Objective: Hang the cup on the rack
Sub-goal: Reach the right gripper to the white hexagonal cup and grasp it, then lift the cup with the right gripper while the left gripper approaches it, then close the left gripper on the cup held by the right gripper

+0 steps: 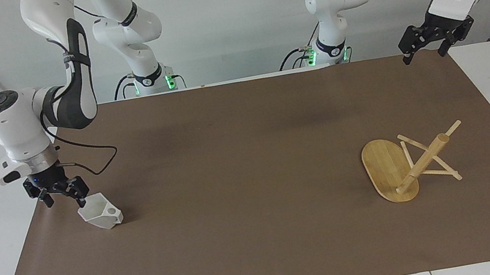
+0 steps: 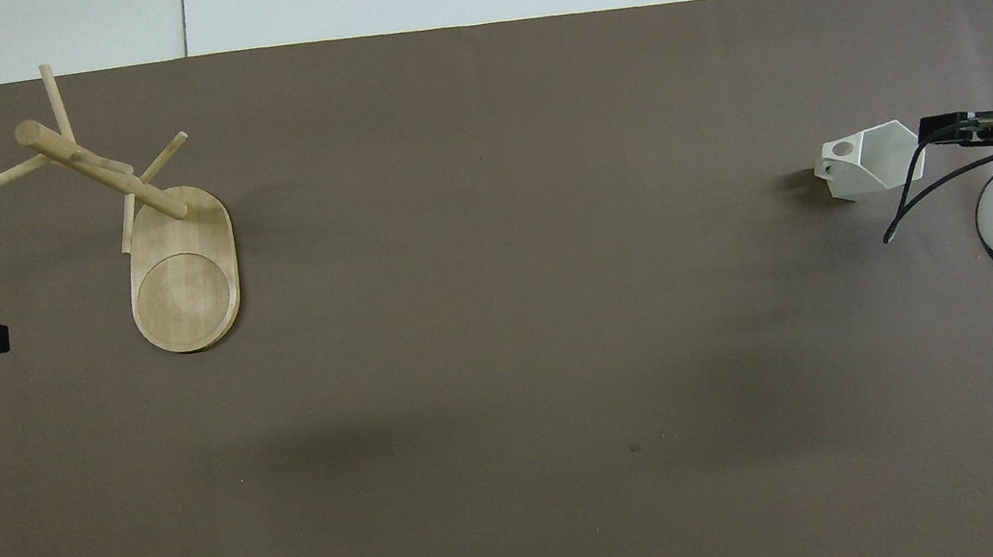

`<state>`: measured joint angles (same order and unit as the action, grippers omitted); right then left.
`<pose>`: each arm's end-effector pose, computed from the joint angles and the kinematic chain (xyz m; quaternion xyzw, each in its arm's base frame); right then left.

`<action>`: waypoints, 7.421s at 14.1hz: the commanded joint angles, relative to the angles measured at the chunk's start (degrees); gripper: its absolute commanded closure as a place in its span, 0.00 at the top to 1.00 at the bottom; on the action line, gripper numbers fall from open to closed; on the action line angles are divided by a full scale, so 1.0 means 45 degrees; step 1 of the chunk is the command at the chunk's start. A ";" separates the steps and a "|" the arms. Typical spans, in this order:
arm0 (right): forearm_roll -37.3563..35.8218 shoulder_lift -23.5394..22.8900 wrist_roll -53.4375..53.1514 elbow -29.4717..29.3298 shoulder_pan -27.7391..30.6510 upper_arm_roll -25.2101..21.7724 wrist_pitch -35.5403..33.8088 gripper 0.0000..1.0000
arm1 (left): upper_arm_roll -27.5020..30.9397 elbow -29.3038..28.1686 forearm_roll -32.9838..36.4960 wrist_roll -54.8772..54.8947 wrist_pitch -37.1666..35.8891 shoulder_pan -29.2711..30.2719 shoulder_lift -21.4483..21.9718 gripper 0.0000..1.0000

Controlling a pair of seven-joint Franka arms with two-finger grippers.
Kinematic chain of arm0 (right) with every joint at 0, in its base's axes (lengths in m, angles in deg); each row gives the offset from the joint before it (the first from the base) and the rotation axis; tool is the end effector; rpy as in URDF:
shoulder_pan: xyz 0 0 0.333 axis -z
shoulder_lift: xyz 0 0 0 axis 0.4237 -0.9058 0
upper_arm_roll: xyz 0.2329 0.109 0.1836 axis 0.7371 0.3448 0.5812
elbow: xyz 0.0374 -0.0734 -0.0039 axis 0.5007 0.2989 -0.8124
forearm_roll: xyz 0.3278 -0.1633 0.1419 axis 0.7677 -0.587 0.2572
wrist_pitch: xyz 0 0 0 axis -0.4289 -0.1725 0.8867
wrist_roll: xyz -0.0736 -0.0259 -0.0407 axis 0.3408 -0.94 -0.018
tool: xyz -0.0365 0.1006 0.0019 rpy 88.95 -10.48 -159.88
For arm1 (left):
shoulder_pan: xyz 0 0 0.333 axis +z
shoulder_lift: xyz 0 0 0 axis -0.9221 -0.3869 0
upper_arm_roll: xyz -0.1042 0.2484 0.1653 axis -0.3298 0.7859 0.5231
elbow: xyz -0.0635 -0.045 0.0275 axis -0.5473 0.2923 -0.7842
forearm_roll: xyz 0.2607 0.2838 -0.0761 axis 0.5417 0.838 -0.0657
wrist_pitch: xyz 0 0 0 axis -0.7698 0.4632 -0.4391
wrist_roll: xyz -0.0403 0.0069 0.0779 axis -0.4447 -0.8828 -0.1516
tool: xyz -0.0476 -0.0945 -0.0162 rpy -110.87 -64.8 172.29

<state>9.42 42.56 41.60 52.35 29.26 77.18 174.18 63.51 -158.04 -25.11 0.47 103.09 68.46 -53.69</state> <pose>0.6076 -0.1427 0.4033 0.9879 -0.0832 0.1259 0.0355 0.5262 -0.0206 0.6311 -1.0000 0.0002 0.0046 0.0078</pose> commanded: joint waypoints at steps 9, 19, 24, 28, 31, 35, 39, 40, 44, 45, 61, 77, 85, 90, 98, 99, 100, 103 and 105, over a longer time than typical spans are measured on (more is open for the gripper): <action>0.0144 -0.0713 0.0060 0.0478 0.0104 0.0071 0.0881 1.00 | -0.0096 -0.0407 0.0026 0.0093 0.0066 0.0196 0.0365 1.00; 0.0124 -0.0713 0.0138 0.0479 0.0104 0.0071 0.0746 0.67 | -0.0096 -0.0407 0.0026 0.0093 0.0085 0.0196 0.0365 1.00; 0.0124 -0.0713 0.0100 0.0440 0.0103 0.0071 0.0687 0.19 | -0.0096 -0.0407 0.0026 0.0093 0.0085 0.0196 0.0365 1.00; 0.0124 -0.0713 0.0100 0.0421 0.0084 0.0071 0.0590 0.00 | -0.0096 -0.0407 0.0026 0.0093 0.0066 0.0196 0.0365 1.00; 0.0124 -0.0693 0.0100 0.0401 0.0084 0.0090 0.0550 0.00 | -0.0096 -0.0407 0.0026 0.0093 0.0085 0.0196 0.0365 1.00; 0.0144 -0.0577 0.0100 0.0070 0.0084 0.0129 -0.0268 0.00 | -0.0096 -0.0407 0.0026 0.0093 0.0085 0.0196 0.0365 1.00; 0.0163 -0.0382 0.0061 -0.0146 0.0084 0.0246 -0.0952 0.00 | -0.0096 -0.0407 0.0026 0.0093 0.0066 0.0196 0.0365 1.00; 0.0183 -0.0265 0.0061 -0.0127 0.0084 0.0246 -0.1070 0.00 | -0.0096 -0.0407 0.0026 0.0093 0.0066 0.0196 0.0365 1.00; 0.0261 0.0146 0.0061 -0.0146 0.0045 0.0479 -0.1987 0.00 | -0.0096 -0.0407 0.0026 0.0074 0.0124 0.0196 0.0365 1.00; 0.0261 0.0321 0.0061 -0.0146 0.0045 0.0539 -0.2240 0.00 | -0.0116 -0.0407 0.0026 0.0073 0.0047 0.0196 0.0365 1.00; 0.4460 0.2881 0.0080 -0.2801 0.0025 0.2765 -0.7612 0.00 | -0.0447 -0.2358 -0.3583 -0.8056 -0.3003 -0.0702 0.1770 1.00; 0.7781 0.3193 -0.2336 -0.2881 -0.0014 0.7001 -0.5939 0.00 | -0.0526 -0.6501 -1.3972 -1.9145 0.5005 -0.1112 0.2906 1.00; 0.9142 0.3154 -0.3787 -0.2491 -0.0014 0.8098 -0.4665 0.00 | -0.0545 -0.6306 -1.5110 -1.9126 0.5983 -0.2204 0.2299 1.00; 0.9867 0.2901 -0.4409 -0.2412 -0.0092 0.8800 -0.3535 0.00 | -0.0545 -0.5974 -1.5325 -1.9282 0.6785 -0.2928 0.2064 1.00; 1.0085 0.2842 -0.4490 -0.2431 -0.0111 0.8879 -0.3415 0.00 | -0.0565 -0.5719 -1.5306 -1.9692 0.6823 -0.3163 0.1908 1.00; 1.0085 0.2842 -0.4490 -0.2431 -0.0111 0.8879 -0.3415 0.00 | -0.0604 -0.5719 -1.5306 -1.9692 0.6766 -0.3144 0.1908 1.00; 1.0105 0.2842 -0.4490 -0.2431 -0.0111 0.8879 -0.3415 0.00 | -0.0623 -0.5700 -1.5306 -1.9731 0.6900 -0.3163 0.1908 1.00; 1.0085 0.2842 -0.4490 -0.2431 -0.0111 0.8879 -0.3395 0.00 | -0.0701 -0.5719 -1.5306 -1.9712 0.7155 -0.3280 0.1908 1.00; 1.0105 0.2842 -0.4490 -0.2431 -0.0111 0.8879 -0.3395 0.00 | -0.0702 -0.5758 -1.5287 -1.9712 0.7389 -0.3300 0.1908 1.00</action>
<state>53.26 55.34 22.08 41.21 28.39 116.53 157.86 60.06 -184.59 -93.00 -87.30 134.28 54.79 -44.38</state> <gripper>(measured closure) 0.952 0.000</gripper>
